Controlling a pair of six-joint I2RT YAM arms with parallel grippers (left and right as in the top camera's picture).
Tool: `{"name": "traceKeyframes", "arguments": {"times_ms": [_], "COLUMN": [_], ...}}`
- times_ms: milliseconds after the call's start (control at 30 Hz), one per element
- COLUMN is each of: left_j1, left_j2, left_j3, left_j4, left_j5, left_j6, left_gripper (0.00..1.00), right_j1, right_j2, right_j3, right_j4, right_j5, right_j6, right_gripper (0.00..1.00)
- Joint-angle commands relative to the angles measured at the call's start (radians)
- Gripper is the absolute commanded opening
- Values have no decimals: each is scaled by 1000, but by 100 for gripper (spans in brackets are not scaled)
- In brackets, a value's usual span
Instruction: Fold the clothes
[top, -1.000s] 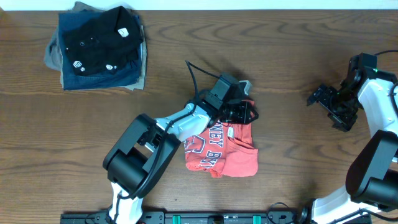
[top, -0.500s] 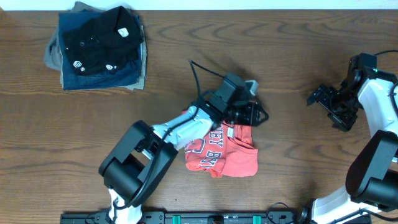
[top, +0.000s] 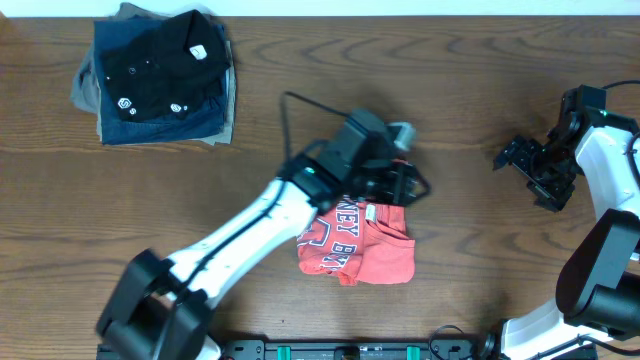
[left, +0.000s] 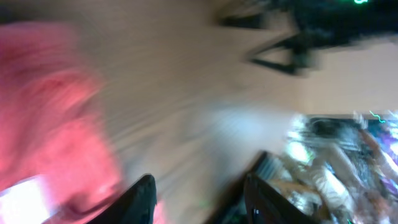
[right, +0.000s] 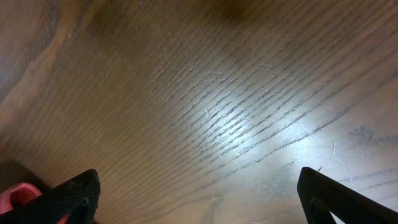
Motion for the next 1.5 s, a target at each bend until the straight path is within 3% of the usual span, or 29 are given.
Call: {"name": "traceKeyframes", "arguments": {"times_ms": [0, 100, 233, 567, 933, 1133, 1467], "left_j1": [66, 103, 102, 11, -77, -102, -102], "left_j2": [13, 35, 90, 231, 237, 245, 348], "left_j3": [-1, -3, -3, -3, -3, -3, -3], "left_j4": [-141, -222, -220, -75, -3, 0, 40], "left_j5": [-249, -262, -255, -85, -87, -183, -185], "left_j6": [0, 0, 3, 3, 3, 3, 3], "left_gripper": [47, 47, 47, 47, 47, 47, 47], "right_j1": [-3, -3, -3, -3, -3, -3, -3], "right_j2": [-6, -6, -6, -6, -6, -6, -6], "right_j3": [12, 12, 12, 12, 12, 12, 12], "right_j4": [0, 0, 0, 0, 0, 0, 0], "right_j5": [3, 3, 3, 3, 3, 3, 3], "right_j6": [-12, -12, -12, -12, -12, -12, -12], "right_gripper": [99, 99, 99, 99, 99, 99, 99]}}
